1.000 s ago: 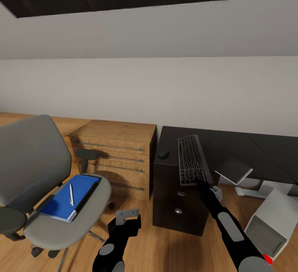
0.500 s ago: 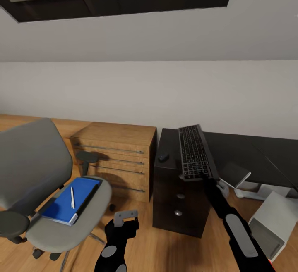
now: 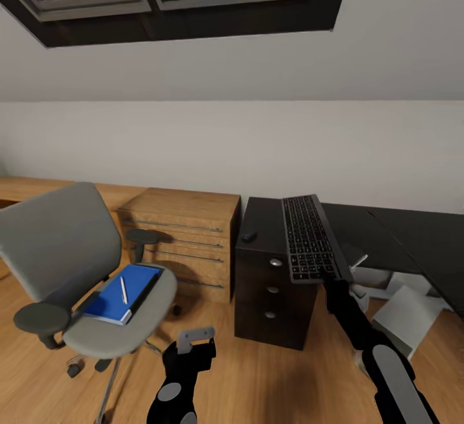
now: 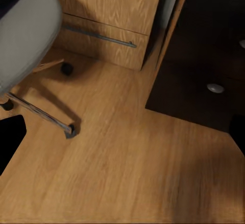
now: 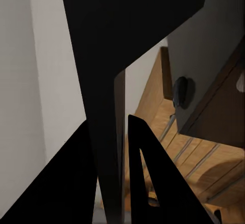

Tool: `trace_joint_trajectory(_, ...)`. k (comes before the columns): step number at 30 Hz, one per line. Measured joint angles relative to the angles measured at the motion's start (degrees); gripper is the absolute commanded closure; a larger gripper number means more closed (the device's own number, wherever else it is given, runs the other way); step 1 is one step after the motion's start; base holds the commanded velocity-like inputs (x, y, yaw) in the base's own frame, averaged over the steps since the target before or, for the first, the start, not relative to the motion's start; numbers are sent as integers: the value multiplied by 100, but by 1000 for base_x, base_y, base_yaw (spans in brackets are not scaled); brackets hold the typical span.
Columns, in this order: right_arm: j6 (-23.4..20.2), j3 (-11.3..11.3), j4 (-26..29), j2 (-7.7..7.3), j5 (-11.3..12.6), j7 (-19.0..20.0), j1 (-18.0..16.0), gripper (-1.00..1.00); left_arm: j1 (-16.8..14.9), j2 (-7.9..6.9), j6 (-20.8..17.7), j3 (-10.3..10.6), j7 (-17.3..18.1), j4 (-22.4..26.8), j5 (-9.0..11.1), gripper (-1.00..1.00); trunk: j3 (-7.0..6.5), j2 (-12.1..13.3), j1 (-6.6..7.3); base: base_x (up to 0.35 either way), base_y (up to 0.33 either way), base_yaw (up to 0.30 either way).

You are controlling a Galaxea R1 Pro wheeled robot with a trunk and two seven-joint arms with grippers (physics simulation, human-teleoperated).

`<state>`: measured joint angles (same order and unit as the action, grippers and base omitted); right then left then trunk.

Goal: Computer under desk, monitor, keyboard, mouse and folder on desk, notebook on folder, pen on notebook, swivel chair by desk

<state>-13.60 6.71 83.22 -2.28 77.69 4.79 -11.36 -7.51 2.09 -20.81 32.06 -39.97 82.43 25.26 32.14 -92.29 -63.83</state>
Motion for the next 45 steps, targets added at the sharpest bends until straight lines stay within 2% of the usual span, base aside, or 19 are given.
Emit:
trace_joint_trajectory(17,30,13,-48,-10,20,-20,14,100,0,-6,9,-6,6,29,0,-100,-305,682,374,-336,-136,-23)
trace_joint_trajectory(19,26,136,-66,-6,21,-26,14,100,0,-6,9,-7,6,29,-1,-100,-341,762,417,-333,-177,-232)
trace_joint_trajectory(24,22,212,-107,-2,25,-28,15,100,0,-5,10,6,-2,35,-1,-100,-431,963,527,-333,-180,-255)
trace_joint_trajectory(30,20,225,-214,8,26,-33,15,100,0,-6,10,16,-11,51,-1,-100,-539,1204,659,-321,-199,-199)
trace_joint_trajectory(45,-4,225,-264,0,35,-27,14,100,0,-14,10,11,-11,64,-1,-100,-808,1806,989,-320,-187,-12)
